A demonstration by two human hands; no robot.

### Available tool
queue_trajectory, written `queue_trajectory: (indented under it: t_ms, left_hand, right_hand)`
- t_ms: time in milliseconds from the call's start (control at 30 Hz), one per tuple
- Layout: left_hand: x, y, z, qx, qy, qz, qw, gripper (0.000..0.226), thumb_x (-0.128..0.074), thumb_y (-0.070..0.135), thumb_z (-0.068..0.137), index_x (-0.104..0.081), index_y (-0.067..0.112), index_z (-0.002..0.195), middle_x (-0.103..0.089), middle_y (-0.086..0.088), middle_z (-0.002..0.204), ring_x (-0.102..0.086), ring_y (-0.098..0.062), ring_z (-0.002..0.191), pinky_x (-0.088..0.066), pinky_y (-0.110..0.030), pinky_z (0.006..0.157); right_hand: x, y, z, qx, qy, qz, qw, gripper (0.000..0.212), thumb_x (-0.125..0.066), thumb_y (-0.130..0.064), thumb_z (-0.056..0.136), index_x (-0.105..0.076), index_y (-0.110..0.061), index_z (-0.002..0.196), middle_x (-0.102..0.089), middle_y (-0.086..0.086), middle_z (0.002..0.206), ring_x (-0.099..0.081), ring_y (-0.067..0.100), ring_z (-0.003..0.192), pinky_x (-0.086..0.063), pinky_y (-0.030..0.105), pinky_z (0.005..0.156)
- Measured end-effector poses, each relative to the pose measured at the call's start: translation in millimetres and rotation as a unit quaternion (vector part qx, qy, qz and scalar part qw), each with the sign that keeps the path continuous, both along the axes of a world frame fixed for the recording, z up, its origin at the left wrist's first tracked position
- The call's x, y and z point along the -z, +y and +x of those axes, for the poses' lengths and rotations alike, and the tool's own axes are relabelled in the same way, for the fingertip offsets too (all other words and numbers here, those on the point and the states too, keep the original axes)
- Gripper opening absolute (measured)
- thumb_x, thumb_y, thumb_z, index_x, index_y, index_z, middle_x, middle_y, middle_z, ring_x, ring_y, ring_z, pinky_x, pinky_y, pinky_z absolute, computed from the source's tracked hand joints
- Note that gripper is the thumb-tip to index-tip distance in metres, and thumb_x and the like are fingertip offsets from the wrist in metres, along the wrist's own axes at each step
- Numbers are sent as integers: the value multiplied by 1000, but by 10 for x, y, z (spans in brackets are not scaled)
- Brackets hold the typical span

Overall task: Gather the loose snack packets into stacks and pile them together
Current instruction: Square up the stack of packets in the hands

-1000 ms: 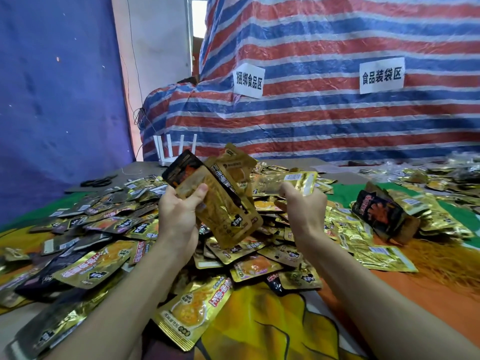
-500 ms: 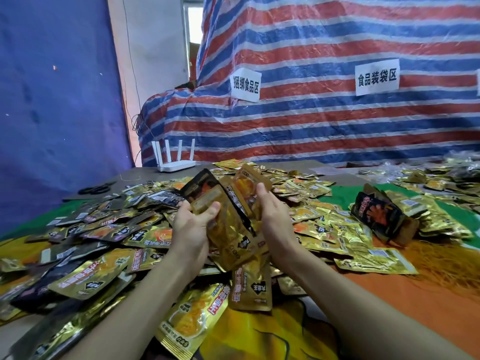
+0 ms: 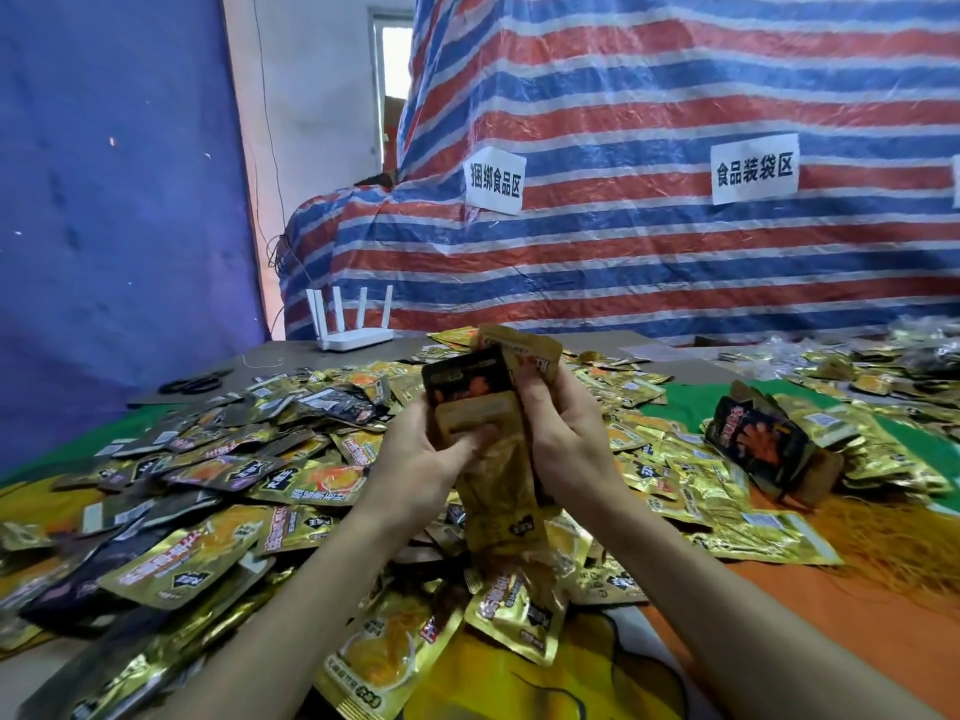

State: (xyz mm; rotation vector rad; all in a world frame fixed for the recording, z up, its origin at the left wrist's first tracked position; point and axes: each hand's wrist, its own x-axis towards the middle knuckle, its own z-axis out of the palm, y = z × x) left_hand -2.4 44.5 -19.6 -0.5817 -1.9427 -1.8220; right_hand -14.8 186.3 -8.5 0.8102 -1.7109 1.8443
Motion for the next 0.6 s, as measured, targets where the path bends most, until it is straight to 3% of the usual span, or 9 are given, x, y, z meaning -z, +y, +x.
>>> queue_trajectory:
  t_ms: [100,167,200,233,300,367,433,533,600]
  left_hand:
    - [-3,-15,34,-86,106,5,991,37,-70,3,89,-62,33,109,-71,16,98,-67,-2,95,-55,-17,72]
    - [45,15,35,-186,142,-21,972,24,-67,35,93,-59,32,116,-60,7,110,-57,-18,109,-53,-33,87]
    - [80,43,43,-222,142,-47,963,31,-62,45,94,-56,31,120,-55,2,116,-52,-23,113,-49,-38,92]
    - [120,81,49,-210,139,-64,966,33,-61,44,95,-50,30,124,-56,-2,120,-54,-24,114,-48,-39,95]
    - [185,193,100,-91,102,-61,989,41,-58,27,96,-36,24,130,-64,-8,123,-65,-13,112,-51,-23,94]
    - [252,261,114,-13,45,-47,998,47,-54,13,99,-27,11,138,-68,3,120,-67,0,109,-47,-11,90]
    - [296,245,95,22,2,-44,999,45,-53,11,102,-30,0,139,-68,12,116,-64,7,108,-44,-6,88]
    - [307,179,76,77,-75,-39,993,51,-56,28,86,-43,12,133,-67,-1,112,-65,3,100,-50,-12,80]
    - [315,183,65,70,-88,-45,993,52,-56,18,76,-36,20,124,-65,-6,105,-68,-4,93,-54,-19,75]
  right_hand:
    - [-20,-60,32,-3,14,-11,1000,27,-40,-27,105,-62,-16,116,-71,11,109,-69,23,102,-58,38,86]
    - [21,-157,42,-11,12,-54,998,27,-40,-33,103,-60,-19,116,-69,6,109,-68,18,101,-57,32,86]
    - [65,-208,33,-10,5,-80,997,27,-40,-35,103,-59,-21,115,-69,5,107,-67,17,101,-57,31,87]
    - [118,-253,17,2,-3,-100,995,26,-39,-35,104,-58,-22,113,-68,3,105,-66,16,99,-56,31,87]
    - [232,-304,-30,56,-22,-118,991,24,-36,-32,107,-57,-20,110,-67,2,100,-66,14,94,-54,29,85]
    - [320,-302,-70,85,-39,-131,987,25,-35,-33,109,-57,-20,107,-66,1,95,-65,13,89,-53,24,79]
    - [359,-284,-95,86,-47,-135,986,32,-35,-42,102,-58,-20,103,-66,0,91,-65,9,82,-52,21,73]
    - [375,-261,-139,105,-78,-113,985,48,-34,-54,97,-62,-15,98,-67,5,87,-65,14,80,-54,32,72]
    - [369,-251,-162,116,-121,-105,980,56,-31,-60,100,-66,-16,96,-71,7,88,-70,22,85,-58,45,79]
